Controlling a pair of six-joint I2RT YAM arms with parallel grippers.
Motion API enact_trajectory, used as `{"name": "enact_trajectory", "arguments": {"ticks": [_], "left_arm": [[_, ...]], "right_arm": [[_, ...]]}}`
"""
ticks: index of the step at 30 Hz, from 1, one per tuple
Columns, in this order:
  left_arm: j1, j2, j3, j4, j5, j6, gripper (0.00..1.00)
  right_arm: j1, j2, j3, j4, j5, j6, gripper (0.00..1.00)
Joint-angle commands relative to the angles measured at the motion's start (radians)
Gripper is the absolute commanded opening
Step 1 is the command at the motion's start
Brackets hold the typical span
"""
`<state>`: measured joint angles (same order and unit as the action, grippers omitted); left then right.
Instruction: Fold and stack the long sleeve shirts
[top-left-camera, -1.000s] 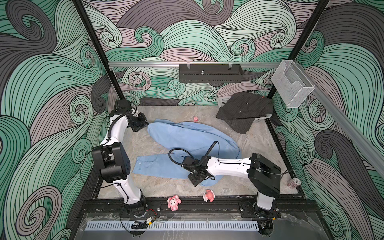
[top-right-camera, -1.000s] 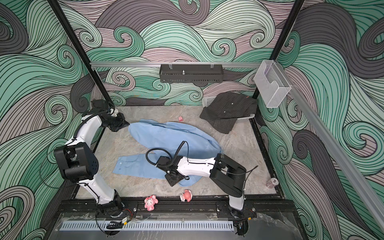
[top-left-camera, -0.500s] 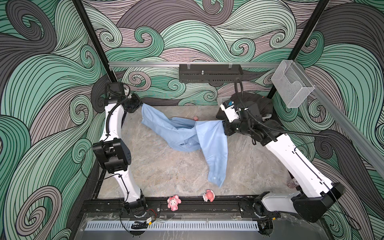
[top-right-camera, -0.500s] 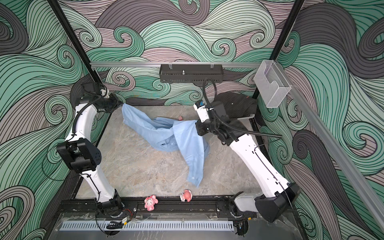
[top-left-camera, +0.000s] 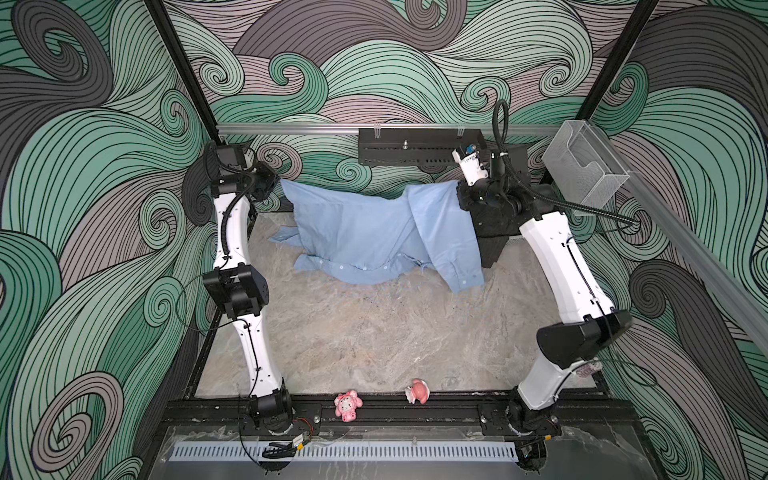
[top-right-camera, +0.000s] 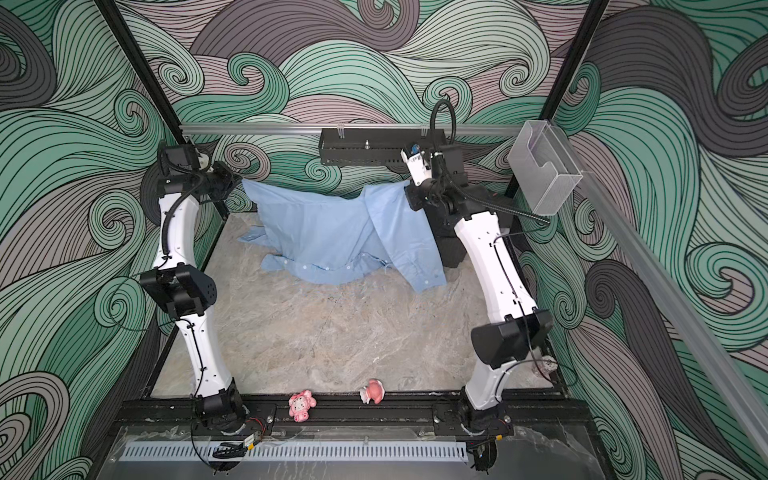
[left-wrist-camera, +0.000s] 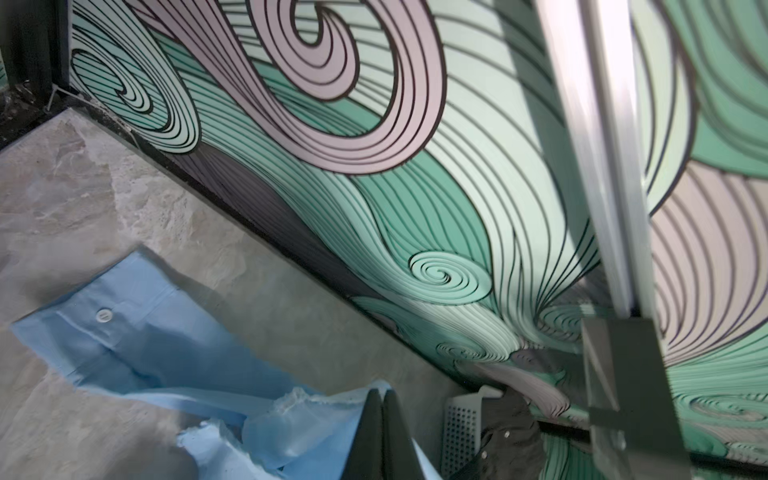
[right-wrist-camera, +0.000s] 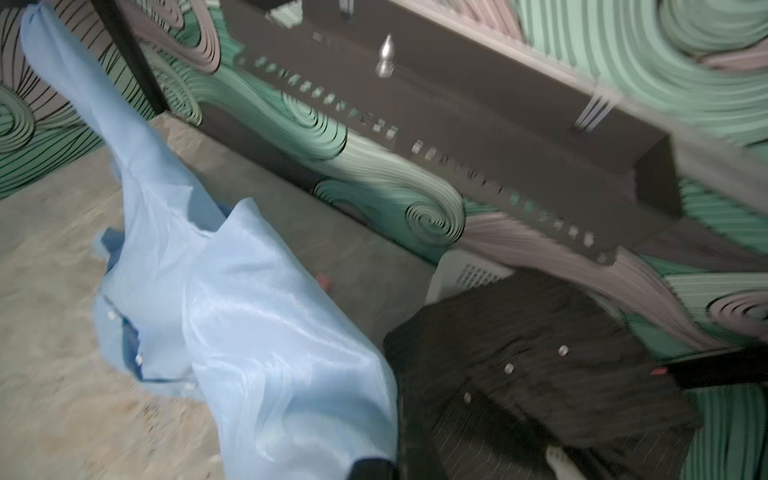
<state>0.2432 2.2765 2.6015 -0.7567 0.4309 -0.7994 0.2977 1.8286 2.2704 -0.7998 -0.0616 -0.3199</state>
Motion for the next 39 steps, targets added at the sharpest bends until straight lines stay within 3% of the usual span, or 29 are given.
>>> {"name": "enact_trajectory", "arguments": {"ticks": [1,4,7,11,19,23,26,29,35,39], "left_arm": [[0.025,-0.05,0.096,0.207,-0.003,-0.136,0.0],[0.033,-0.123,0.093,0.229,-0.003,-0.099,0.0],[0.032,-0.233,-0.015,0.222,0.016,-0.015,0.0],[0.033,-0.44,-0.375,0.188,0.02,0.064,0.0],[0.028,-0.727,-1.012,-0.035,-0.032,0.15,0.0],[0.03,-0.79,-1.21,-0.119,-0.117,0.225,0.0],[0.037,-0.807,-1.234,-0.144,-0.134,0.246,0.0],[0.035,-0.793,-1.178,-0.071,-0.083,0.198,0.0],[0.018,-0.645,-0.961,0.017,0.009,0.121,0.0],[0.011,-0.535,-0.9,0.094,0.026,0.08,0.0]], "right_arm": [[-0.006,0.004,0.224,0.025,0.051,-0.075,0.0],[-0.001,-0.05,0.209,0.062,0.052,-0.079,0.0],[0.029,-0.151,0.035,0.079,0.076,-0.109,0.0],[0.074,-0.331,-0.347,0.142,0.112,-0.126,0.0],[0.174,-0.572,-0.925,0.104,0.207,-0.198,0.0],[0.2,-0.656,-1.137,0.092,0.276,-0.255,0.0],[0.2,-0.706,-1.197,0.093,0.309,-0.286,0.0],[0.194,-0.694,-1.159,0.124,0.308,-0.292,0.0],[0.169,-0.562,-1.014,0.211,0.267,-0.275,0.0],[0.129,-0.449,-0.948,0.287,0.222,-0.267,0.0]]}}
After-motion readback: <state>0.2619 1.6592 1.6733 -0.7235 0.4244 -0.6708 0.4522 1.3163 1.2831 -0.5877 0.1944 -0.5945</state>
